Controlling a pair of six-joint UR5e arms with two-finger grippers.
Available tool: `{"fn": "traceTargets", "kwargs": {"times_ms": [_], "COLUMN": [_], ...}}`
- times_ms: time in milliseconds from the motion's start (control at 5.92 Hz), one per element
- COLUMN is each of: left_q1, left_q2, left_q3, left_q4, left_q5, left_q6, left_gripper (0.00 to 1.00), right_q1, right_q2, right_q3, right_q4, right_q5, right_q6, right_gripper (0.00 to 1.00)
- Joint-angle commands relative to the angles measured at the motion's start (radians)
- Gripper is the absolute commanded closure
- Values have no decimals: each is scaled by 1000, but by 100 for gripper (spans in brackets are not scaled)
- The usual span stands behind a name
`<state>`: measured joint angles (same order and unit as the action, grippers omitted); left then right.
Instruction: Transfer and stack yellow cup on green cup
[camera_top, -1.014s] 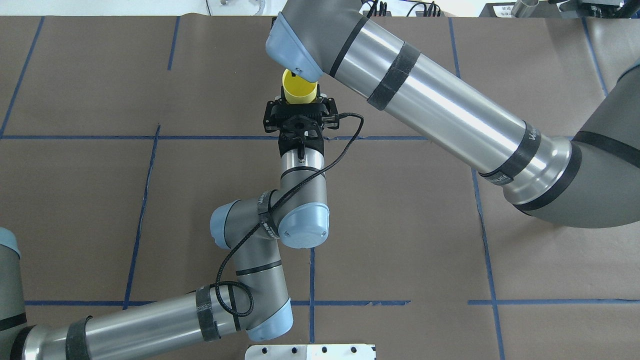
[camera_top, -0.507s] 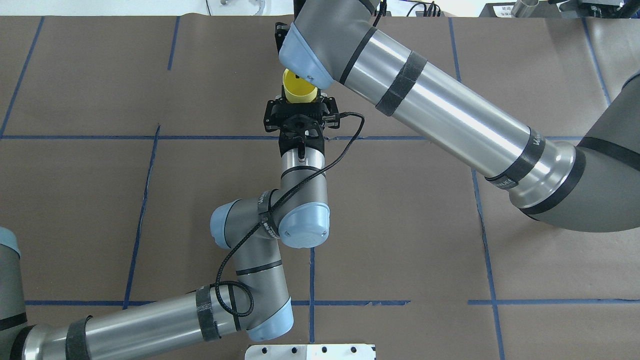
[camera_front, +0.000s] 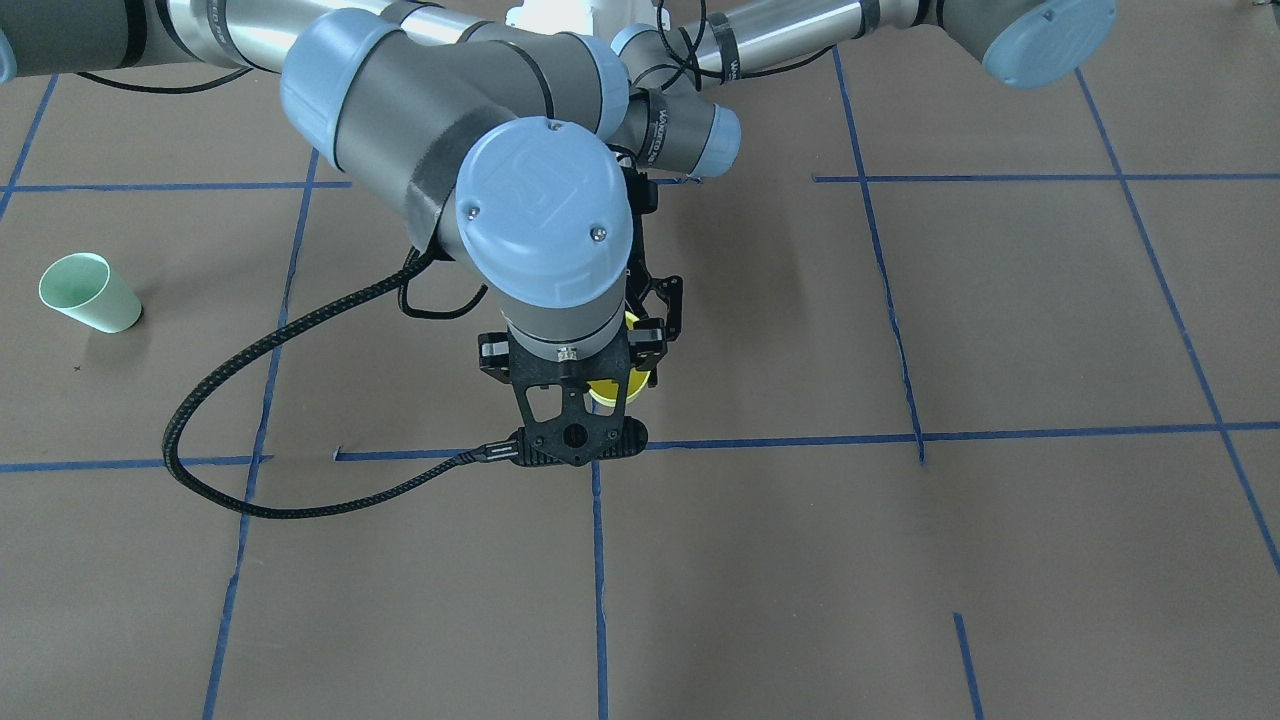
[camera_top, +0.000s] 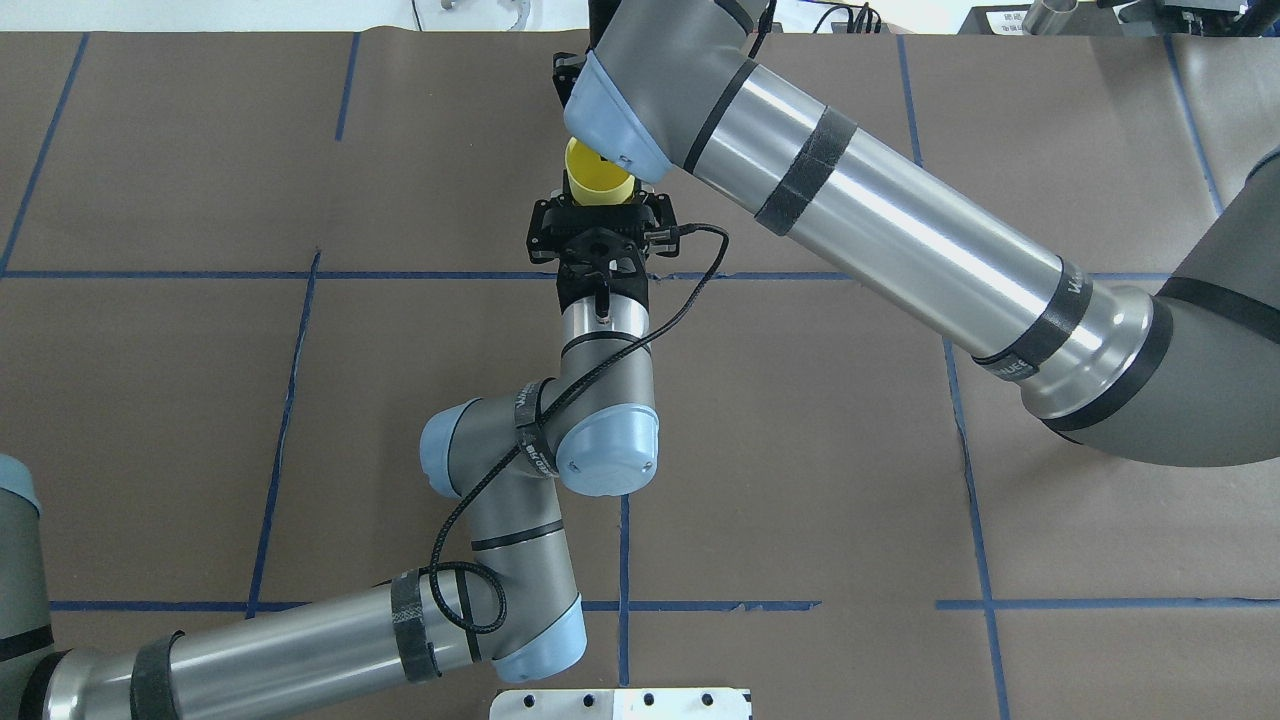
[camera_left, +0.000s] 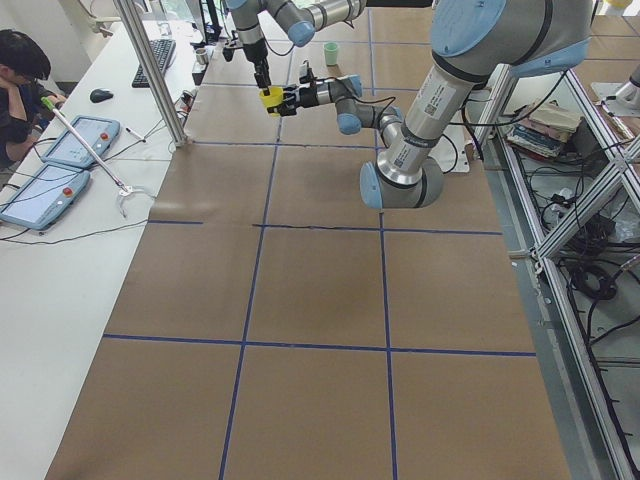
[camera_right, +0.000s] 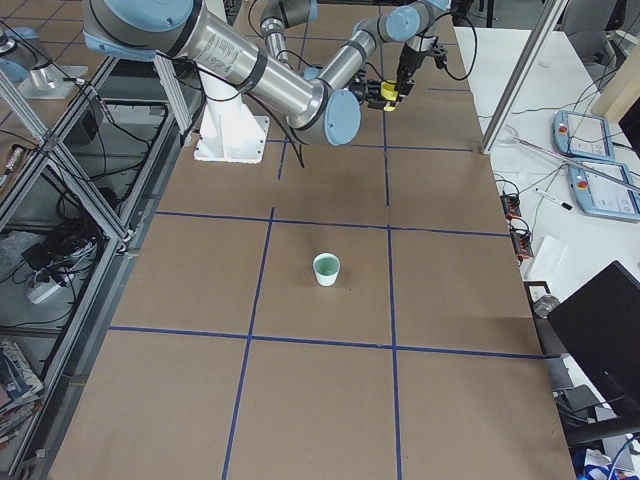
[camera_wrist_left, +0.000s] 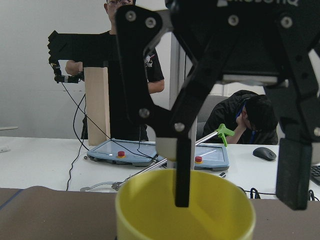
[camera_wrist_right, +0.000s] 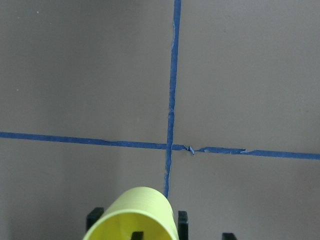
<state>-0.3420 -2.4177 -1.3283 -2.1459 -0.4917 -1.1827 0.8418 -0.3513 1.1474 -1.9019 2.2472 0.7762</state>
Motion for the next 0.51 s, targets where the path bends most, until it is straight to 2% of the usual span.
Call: {"fn": "traceTargets", "kwargs": {"times_ms": [0,338], "left_q1": [0,0], "left_q2": [0,2], "left_q3": [0,0], "left_q4": [0,-2], "left_q5": [-1,2], "left_q6": [0,0], "left_gripper": [55,55], "right_q1": [-9,-16], "right_q2": [-11,-14], "right_q3": [2,5], "right_q4": [1,0], "right_q5": [2,5], "right_q6": [-2,-2], "right_gripper": [41,44]}}
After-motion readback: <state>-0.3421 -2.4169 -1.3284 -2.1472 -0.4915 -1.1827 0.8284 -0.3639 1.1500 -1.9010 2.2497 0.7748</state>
